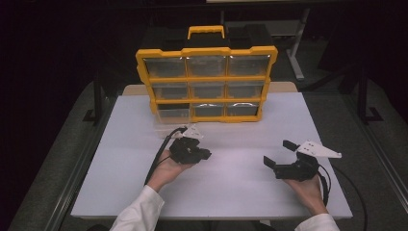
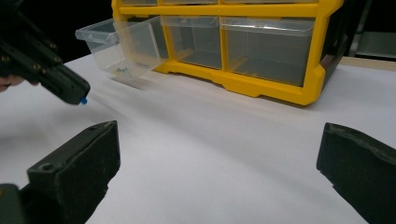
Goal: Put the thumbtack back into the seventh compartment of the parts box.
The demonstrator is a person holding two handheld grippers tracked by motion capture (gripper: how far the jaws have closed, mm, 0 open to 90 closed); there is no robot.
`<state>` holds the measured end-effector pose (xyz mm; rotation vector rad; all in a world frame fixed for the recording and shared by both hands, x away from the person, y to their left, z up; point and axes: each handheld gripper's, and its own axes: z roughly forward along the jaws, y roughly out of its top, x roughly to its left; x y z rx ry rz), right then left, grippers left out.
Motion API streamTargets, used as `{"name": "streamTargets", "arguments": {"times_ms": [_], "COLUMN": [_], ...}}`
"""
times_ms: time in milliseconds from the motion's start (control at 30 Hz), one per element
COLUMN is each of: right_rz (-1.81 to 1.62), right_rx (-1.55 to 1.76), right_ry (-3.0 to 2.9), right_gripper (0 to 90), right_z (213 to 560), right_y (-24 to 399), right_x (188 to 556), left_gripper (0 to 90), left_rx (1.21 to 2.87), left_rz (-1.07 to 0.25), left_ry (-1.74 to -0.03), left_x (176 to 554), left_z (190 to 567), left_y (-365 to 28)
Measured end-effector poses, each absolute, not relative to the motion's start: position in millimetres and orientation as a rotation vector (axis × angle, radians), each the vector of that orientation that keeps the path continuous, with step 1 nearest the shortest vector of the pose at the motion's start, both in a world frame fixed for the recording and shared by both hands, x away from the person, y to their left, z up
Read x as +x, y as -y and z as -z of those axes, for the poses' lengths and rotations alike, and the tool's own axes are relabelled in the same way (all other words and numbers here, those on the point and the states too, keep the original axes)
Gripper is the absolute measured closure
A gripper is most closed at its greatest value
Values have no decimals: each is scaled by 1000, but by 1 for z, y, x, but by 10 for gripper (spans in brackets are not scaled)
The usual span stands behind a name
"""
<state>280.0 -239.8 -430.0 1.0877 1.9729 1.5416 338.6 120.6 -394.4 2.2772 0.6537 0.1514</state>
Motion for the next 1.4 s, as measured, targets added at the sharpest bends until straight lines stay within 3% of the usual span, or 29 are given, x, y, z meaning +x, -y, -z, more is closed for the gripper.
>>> {"name": "streamTargets", "arguments": {"times_ms": [1400], "right_rz": [-1538], "right_rx": [1095], "right_ry": [-1964], "right_gripper": [0], "right_z": [430], "right_y": [242], "right_x": [280], "left_gripper": [841], "left_rx": [2127], "left_rz": [-395], "left_ry": [-872], "left_x": [394], "left_z": [328], "left_y": [-193]}}
